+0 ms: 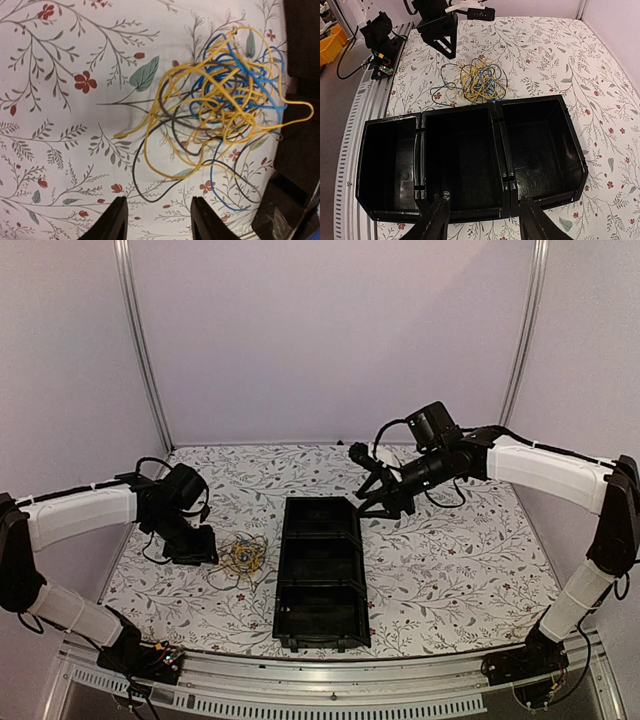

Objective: Untangle the cables

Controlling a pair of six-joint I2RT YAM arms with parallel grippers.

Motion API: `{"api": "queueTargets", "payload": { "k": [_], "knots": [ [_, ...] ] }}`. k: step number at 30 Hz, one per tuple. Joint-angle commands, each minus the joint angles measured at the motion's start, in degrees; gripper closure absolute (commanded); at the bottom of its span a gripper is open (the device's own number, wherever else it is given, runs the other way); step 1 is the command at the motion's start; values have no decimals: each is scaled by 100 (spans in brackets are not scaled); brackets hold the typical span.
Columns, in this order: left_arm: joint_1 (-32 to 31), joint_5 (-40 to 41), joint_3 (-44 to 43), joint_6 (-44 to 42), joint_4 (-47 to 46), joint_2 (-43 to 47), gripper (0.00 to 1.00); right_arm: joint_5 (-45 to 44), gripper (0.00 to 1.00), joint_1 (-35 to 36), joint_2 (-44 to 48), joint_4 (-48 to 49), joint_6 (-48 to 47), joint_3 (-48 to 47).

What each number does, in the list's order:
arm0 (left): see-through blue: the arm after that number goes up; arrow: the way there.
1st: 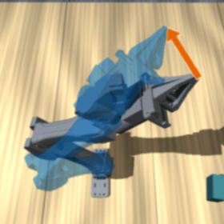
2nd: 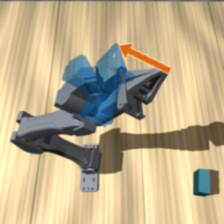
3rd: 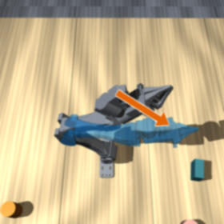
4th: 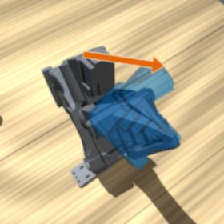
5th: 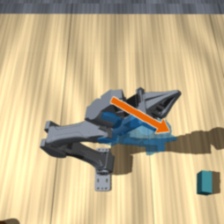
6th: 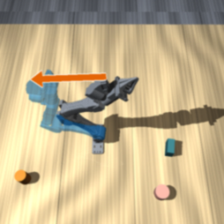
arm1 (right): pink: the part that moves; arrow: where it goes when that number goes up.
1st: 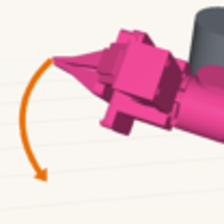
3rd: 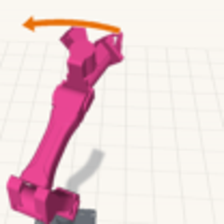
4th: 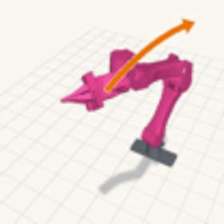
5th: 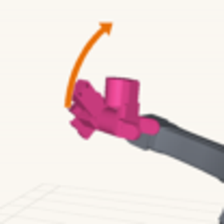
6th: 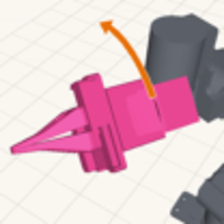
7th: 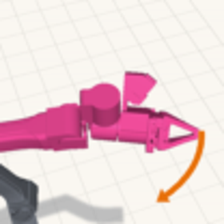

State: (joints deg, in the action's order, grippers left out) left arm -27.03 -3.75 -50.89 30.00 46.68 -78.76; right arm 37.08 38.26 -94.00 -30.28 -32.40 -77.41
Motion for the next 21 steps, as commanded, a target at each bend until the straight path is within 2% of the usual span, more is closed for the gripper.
{"api": "queueTargets", "payload": {
  "k": [1,4,7,21],
  "knots": [
    [31,-48,560,959,182,534,53,161,48,21,35,-6,41,-83],
    [39,-301,930,1168,-231,624,54,283,48,24,-49,-1,83,-123],
    [34,-550,1203,1282,-605,543,60,318,48,24,-90,-5,102,-137],
    [193,-170,1559,1374,-1601,432,79,312,48,24,-244,-5,195,-196]
  ]
}}
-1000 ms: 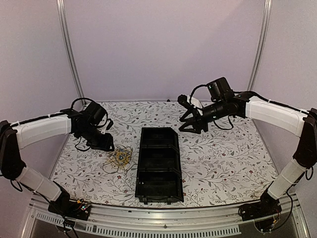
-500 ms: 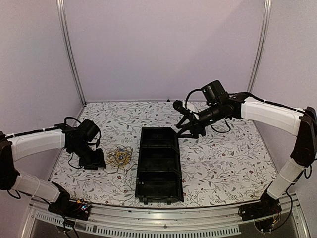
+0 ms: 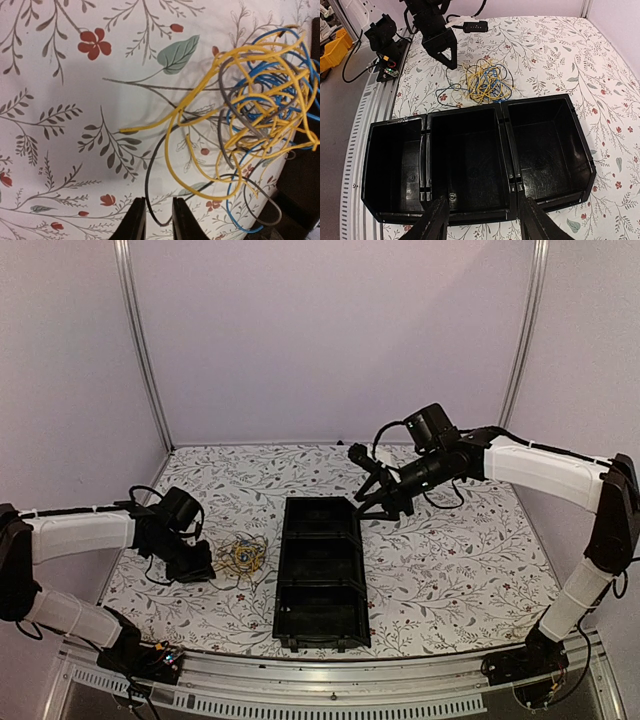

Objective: Untangle the cables

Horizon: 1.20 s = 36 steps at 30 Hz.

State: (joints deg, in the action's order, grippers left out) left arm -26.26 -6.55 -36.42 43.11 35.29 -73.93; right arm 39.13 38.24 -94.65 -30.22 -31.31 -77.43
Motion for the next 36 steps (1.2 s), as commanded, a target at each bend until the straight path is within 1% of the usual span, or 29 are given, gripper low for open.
{"api": "queueTargets", "payload": {
  "k": [1,2,6,9,10,15,19,23,27,30,33,36],
  "knots": [
    [132,129,128,58,-501,-71,81,122,48,26,-197,-25,89,-228],
    [140,163,141,59,-537,-79,85,140,48,28,-219,-40,96,-259],
    [152,372,143,39,-479,29,91,241,48,33,-297,-182,45,-517],
    [176,604,17,-53,-274,197,97,243,48,96,-463,-366,-68,-929],
    [196,633,-41,-101,-212,260,100,244,48,128,-527,-416,-108,-1072],
    [211,524,-705,-660,21,738,100,135,48,413,-875,-244,-5,-1521],
    [136,-44,-1565,-1345,-162,1253,100,-25,48,763,-1118,55,193,-1791],
    [-16,-97,-2580,-1945,-248,1579,100,49,48,1060,-1434,35,360,-2389],
    [-48,115,-3588,-2414,-44,1608,100,255,48,1173,-1770,118,546,-2994],
    [-47,244,-4139,-2626,203,1512,100,275,47,1199,-2012,264,669,-3357],
    [-55,24,-4467,-2824,415,1338,100,219,41,1213,-2164,553,909,-3641],
    [-84,-91,-4510,-2914,520,1227,100,49,38,1212,-2174,870,1201,-3729]
  ]
}}
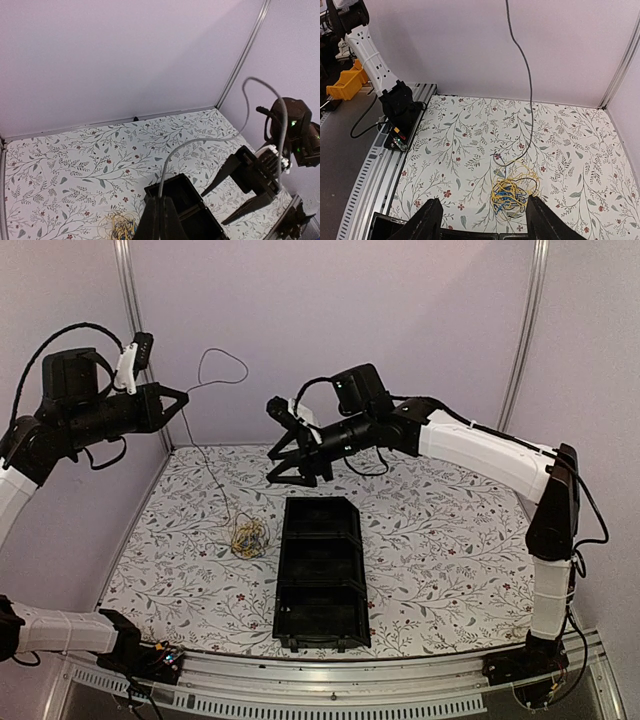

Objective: Untangle the cables

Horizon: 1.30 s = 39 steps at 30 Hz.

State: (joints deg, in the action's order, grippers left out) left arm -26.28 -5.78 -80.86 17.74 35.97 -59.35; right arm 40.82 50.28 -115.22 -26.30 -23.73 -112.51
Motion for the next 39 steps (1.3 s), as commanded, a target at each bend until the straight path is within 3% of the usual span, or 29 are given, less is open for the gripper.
{"api": "queueTargets", "payload": {
  "k": [1,10,17,20,28,39],
  "knots": [
    [-93,-150,-50,-377,443,-254,100,-193,38,15,-127,496,486,-286],
    [-205,-25,-589,-685,273,-501,100,-509,39,8,194,-13,331,-514],
    [-233,289,-3282,-1241,255,-1224,100,-983,39,1,569,-332,-129,-194],
    [-331,422,-3966,-1350,-34,-1513,100,-1002,39,1,706,-301,-158,179],
    [-341,240,-3419,-1104,-898,-1691,100,-1209,38,-135,1207,-278,-304,1219],
    [-383,-490,-1488,-433,-1881,-1598,100,-1207,37,-1615,2347,357,-160,3931]
  ]
}}
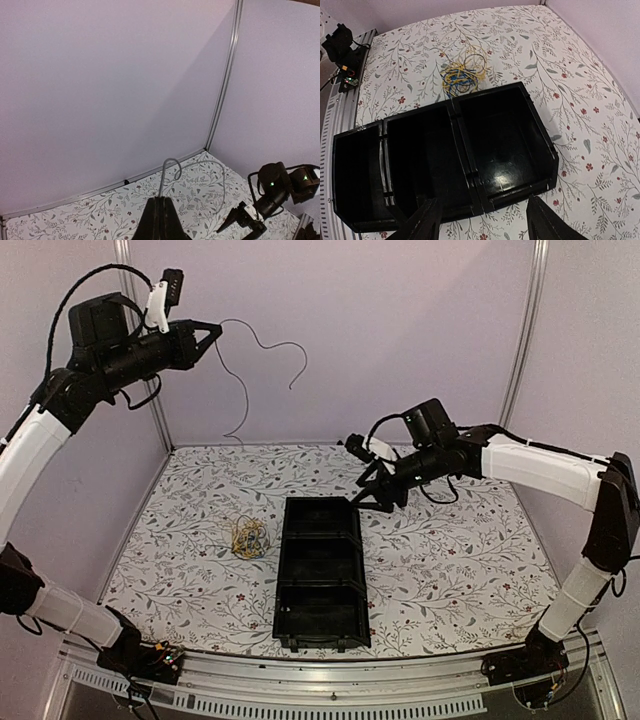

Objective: Untangle the cables

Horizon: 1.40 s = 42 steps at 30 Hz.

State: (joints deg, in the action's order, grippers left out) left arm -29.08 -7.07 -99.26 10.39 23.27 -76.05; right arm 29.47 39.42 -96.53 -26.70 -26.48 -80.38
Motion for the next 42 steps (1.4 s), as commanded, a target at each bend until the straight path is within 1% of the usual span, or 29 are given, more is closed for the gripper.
{"api": "queueTargets", "payload": {
  "k": [1,7,12,16,22,29,35,42],
  "knots": [
    [-120,-437,466,335,-657,28,100,-62,38,-713,583,459,209,977],
    [-222,-725,1138,428,-981,-238,100,55,37,-1598,1239,599,378,2113],
    [-292,-988,1277,501,-1052,-574,100,-330,37,-2181,1901,1191,310,3157],
    [-381,-1213,1382,610,-1209,-838,100,-128,36,-2594,2255,1645,279,3768],
    [-487,-1401,1456,702,-1312,-1154,100,-195,36,-2726,2359,1722,211,3780],
    [-590,-1592,1507,911,-1616,-1540,100,-188,36,-2774,2263,1781,205,3837],
    [-656,-1785,1550,989,-1629,-1829,100,-172,35,-2774,2160,1800,188,3837],
    [-652,-1669,1844,885,-1589,-2012,100,-127,35,-2779,2041,1807,178,3815]
  ]
}}
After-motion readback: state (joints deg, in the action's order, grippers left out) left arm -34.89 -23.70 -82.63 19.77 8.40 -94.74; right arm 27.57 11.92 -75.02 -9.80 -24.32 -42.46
